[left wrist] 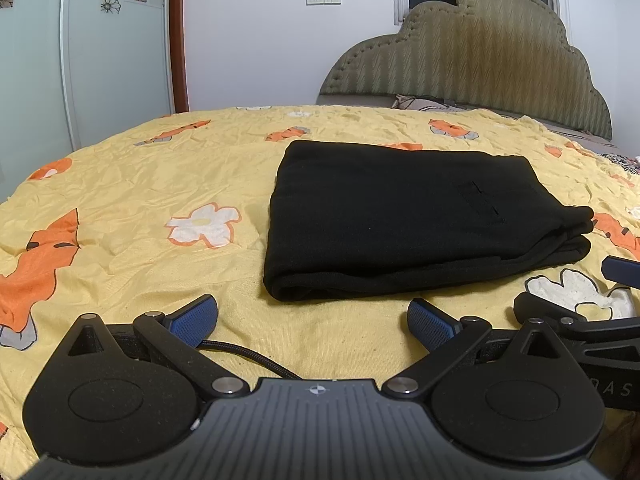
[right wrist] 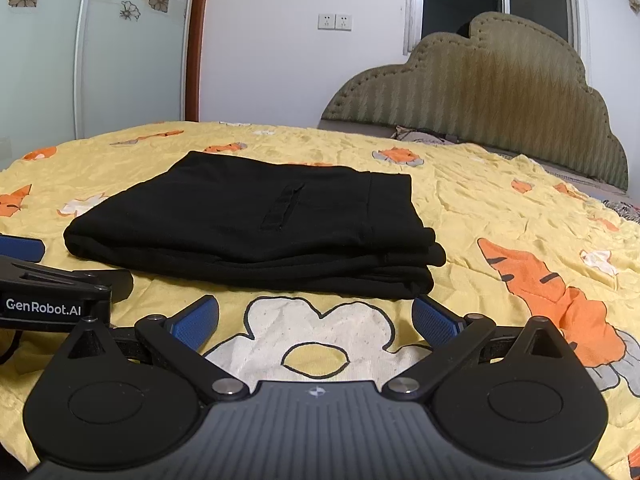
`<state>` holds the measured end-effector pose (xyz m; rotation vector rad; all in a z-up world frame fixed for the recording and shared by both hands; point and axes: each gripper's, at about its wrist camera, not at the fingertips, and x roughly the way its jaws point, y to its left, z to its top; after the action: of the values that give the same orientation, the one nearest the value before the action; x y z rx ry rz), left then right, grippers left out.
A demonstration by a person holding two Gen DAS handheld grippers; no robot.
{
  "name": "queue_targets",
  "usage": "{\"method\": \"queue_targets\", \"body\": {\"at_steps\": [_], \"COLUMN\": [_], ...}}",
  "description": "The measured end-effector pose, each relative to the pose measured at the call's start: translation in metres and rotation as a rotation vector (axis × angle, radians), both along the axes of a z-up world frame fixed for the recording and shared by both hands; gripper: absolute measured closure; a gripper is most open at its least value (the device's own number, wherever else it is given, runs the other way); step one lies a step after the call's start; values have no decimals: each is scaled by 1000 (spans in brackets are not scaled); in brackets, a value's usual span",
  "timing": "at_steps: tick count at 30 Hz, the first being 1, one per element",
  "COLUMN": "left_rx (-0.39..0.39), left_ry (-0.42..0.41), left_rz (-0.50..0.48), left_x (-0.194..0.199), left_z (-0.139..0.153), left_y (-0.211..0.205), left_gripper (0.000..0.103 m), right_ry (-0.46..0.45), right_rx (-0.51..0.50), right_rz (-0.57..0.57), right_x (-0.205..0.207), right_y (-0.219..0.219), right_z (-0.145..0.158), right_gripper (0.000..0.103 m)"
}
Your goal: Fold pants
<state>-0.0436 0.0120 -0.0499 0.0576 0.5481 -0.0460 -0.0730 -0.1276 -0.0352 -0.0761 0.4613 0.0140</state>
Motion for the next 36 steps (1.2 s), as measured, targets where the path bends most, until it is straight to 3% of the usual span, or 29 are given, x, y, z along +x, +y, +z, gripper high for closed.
{"method": "queue_targets", "body": {"at_steps": [36], "left_rx": [-6], "left_ry": [1], "left_rz": [2], "left_x": [0], "left_z": [-1], "left_y": [1], "left_gripper": [1], "right_ry": [-12], "right_rx": [21], "right_rz": [13], "right_x": [-1], "right_y": [-3], "right_z": [1], "right_gripper": [0]}}
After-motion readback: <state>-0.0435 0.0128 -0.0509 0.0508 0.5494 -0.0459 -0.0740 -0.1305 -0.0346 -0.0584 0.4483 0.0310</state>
